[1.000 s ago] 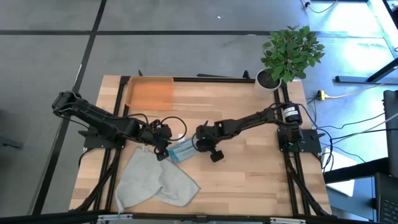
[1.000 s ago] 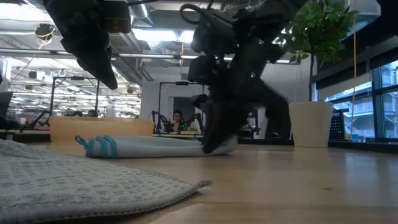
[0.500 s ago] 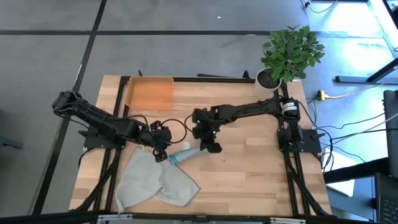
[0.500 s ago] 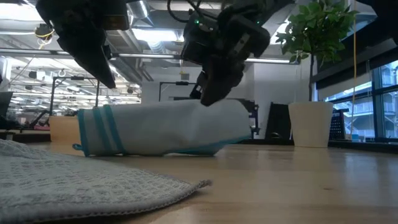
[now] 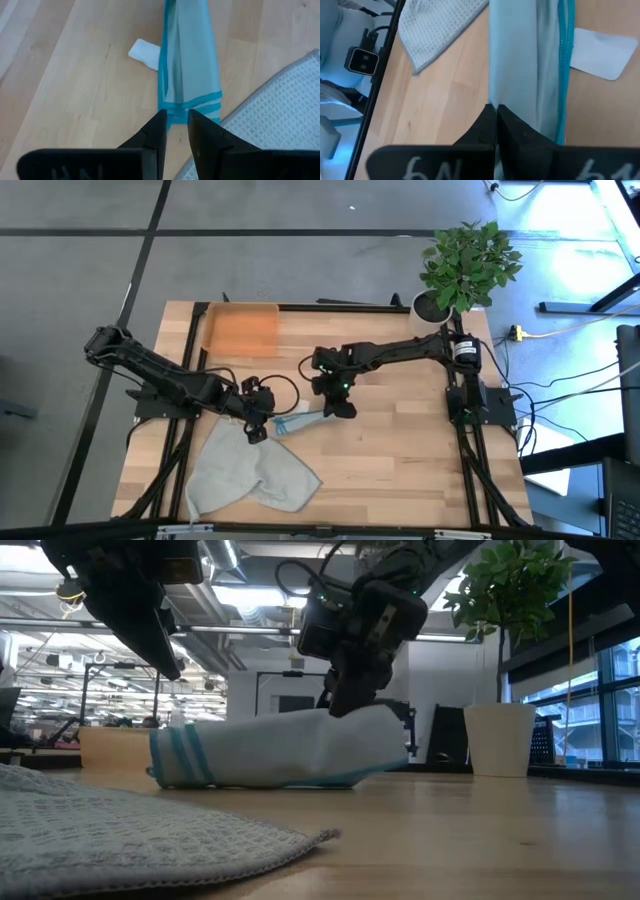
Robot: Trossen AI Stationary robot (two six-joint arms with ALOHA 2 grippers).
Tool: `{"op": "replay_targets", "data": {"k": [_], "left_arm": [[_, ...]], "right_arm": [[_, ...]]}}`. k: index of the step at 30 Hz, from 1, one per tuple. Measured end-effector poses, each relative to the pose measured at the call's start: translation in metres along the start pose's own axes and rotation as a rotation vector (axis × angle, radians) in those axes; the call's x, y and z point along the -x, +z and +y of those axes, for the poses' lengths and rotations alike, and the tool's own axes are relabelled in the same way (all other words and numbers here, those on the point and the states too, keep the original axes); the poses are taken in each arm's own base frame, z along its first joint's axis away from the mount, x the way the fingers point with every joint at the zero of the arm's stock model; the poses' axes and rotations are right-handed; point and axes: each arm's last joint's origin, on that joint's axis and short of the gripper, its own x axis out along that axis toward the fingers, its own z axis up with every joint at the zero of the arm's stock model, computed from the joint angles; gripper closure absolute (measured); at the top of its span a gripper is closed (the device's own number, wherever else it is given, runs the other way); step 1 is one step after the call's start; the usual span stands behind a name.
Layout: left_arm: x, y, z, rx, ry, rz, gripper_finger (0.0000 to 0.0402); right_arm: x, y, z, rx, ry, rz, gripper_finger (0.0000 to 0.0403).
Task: Roll microfiber towels into tight, uniform cylinder then place into a basket
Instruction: Roll the blue microfiber cloth
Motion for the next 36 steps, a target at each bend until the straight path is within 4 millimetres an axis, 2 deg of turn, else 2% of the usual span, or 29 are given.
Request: {"op": "replay_targets", "data": {"k": [4, 10, 18, 24, 32, 36], "left_arm": [[0.000, 0.000, 0.000, 0.001, 0.002, -0.001, 0.0333], [-0.010, -0.001, -0.002, -0.007, 0.020, 0.019, 0.0333], [-0.025, -0.003, -0.006, -0.022, 0.019, 0.074, 0.0333], [-0.028, -0.002, -0.007, -0.050, 0.025, 0.057, 0.0333], [-0.034, 0.008, -0.007, -0.145, 0.062, -0.040, 0.0333], [-0.046, 0.010, -0.005, -0.203, 0.074, -0.028, 0.0333]], "right_arm": [[-0.004, -0.002, -0.006, -0.041, 0.019, 0.000, 0.0399], [-0.016, -0.008, -0.027, -0.129, 0.088, 0.003, 0.0399], [0.003, -0.012, -0.051, -0.205, 0.142, -0.053, 0.0399], [0.017, -0.015, -0.066, -0.302, 0.178, -0.096, 0.0400], [0.022, -0.016, -0.072, -0.314, 0.219, -0.120, 0.0400], [0.022, -0.015, -0.072, -0.317, 0.220, -0.128, 0.0400]]}}
